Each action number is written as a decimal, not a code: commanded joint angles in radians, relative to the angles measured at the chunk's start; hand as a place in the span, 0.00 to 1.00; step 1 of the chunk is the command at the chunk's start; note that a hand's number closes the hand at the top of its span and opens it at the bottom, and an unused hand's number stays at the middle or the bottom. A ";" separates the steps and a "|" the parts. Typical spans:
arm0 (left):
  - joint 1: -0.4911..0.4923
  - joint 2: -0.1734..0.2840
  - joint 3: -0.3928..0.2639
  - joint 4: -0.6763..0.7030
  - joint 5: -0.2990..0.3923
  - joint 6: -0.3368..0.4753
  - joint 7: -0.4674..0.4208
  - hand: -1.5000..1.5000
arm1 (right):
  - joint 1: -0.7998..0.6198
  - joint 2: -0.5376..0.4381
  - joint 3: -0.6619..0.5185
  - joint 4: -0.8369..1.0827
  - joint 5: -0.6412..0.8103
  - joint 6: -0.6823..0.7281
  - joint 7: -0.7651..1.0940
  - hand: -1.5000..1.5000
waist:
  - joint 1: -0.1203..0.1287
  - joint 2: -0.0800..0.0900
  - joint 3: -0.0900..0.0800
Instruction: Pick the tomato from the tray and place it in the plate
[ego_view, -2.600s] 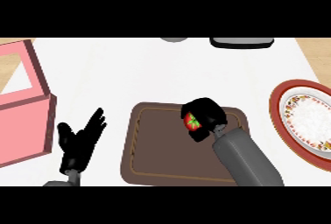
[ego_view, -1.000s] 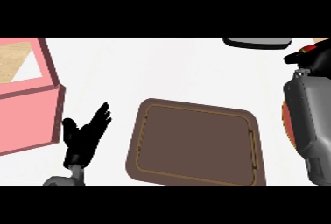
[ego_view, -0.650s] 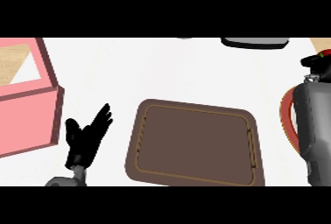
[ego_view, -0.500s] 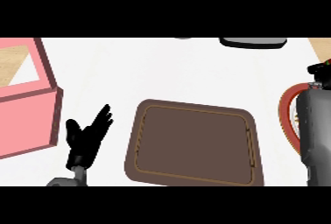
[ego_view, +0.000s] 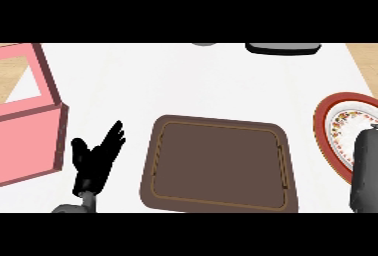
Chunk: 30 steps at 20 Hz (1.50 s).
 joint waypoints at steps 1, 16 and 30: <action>0.025 -0.014 -0.011 -0.004 -0.010 0.011 -0.007 0.50 | 0.047 0.035 -0.083 -0.010 0.024 -0.181 0.201 1.00 | -0.009 -0.007 0.000; 0.021 0.054 0.049 -0.042 0.039 -0.049 0.034 0.50 | 0.042 -0.166 -0.238 0.453 -0.653 -0.274 -0.232 0.00 | -0.018 -0.014 0.002; 0.026 0.014 0.040 0.008 0.000 -0.017 -0.020 0.50 | 0.185 -0.038 -0.026 0.147 -1.093 -0.645 -0.551 0.00 | -0.037 -0.020 -0.002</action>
